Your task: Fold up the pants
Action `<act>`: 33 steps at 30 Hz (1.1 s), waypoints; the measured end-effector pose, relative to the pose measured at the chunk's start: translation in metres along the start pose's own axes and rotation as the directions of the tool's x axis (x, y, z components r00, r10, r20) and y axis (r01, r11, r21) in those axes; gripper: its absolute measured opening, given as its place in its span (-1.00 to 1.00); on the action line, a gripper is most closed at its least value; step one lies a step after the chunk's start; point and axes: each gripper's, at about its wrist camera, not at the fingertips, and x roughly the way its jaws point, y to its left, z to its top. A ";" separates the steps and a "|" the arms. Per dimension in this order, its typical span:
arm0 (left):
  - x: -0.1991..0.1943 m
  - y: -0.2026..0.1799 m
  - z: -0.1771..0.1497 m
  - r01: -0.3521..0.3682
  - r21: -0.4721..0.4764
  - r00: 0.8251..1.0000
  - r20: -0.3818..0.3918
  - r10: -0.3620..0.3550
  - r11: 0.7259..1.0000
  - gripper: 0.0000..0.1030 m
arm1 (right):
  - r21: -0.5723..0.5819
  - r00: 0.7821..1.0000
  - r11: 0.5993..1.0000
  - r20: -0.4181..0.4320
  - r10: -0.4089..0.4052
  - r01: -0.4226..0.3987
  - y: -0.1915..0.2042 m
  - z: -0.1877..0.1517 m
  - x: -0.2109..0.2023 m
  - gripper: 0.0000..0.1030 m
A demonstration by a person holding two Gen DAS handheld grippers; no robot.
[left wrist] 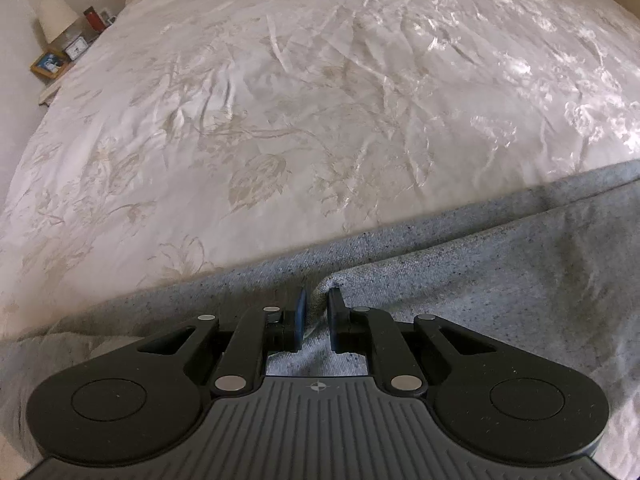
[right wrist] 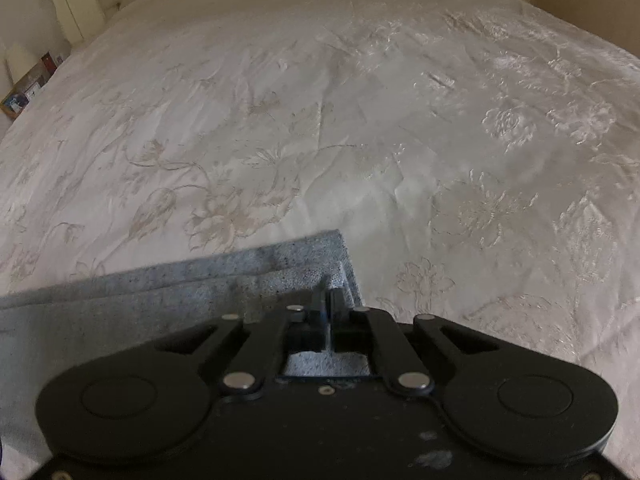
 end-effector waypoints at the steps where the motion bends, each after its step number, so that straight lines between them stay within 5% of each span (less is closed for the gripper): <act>1: -0.006 0.001 0.000 -0.005 -0.006 1.000 0.015 0.005 1.000 -0.78 | 0.017 1.000 1.000 0.026 0.016 -0.016 -0.001 0.003 -0.010 -0.94; 6: -0.012 0.007 0.015 -0.016 -0.029 0.999 0.043 0.018 0.999 -0.78 | 0.025 0.999 1.000 0.050 0.000 -0.002 0.000 0.024 -0.007 -0.94; 12: 0.022 -0.001 0.025 -0.045 -0.014 0.999 -0.027 0.044 0.999 -0.77 | 0.019 0.989 0.991 -0.071 -0.128 0.130 0.001 0.020 0.042 -0.87; 15: 0.019 0.003 0.024 -0.030 -0.034 0.999 -0.023 0.030 0.999 -0.76 | 0.058 0.991 0.989 0.001 -0.136 0.136 0.000 0.014 0.021 -0.75; 18: 0.000 0.009 0.022 -0.007 -0.061 1.000 0.024 0.009 0.998 -0.76 | 0.082 0.987 0.989 0.099 -0.130 0.122 0.002 0.009 -0.011 -0.39; 25: -0.067 0.019 0.009 -0.015 -0.104 0.992 0.127 0.028 0.994 -0.70 | 0.032 0.978 0.999 0.207 0.033 -0.041 0.039 -0.014 -0.086 -0.30; 30: -0.103 0.040 -0.028 -0.034 -0.201 0.994 0.091 0.053 0.979 -0.70 | -0.062 0.967 0.988 0.205 0.149 -0.139 0.084 -0.045 -0.119 -0.26; 33: -0.115 0.054 -0.057 -0.087 -0.232 0.993 0.056 0.103 0.969 -0.70 | -0.142 0.959 0.973 0.193 0.207 -0.182 0.120 -0.067 -0.136 -0.03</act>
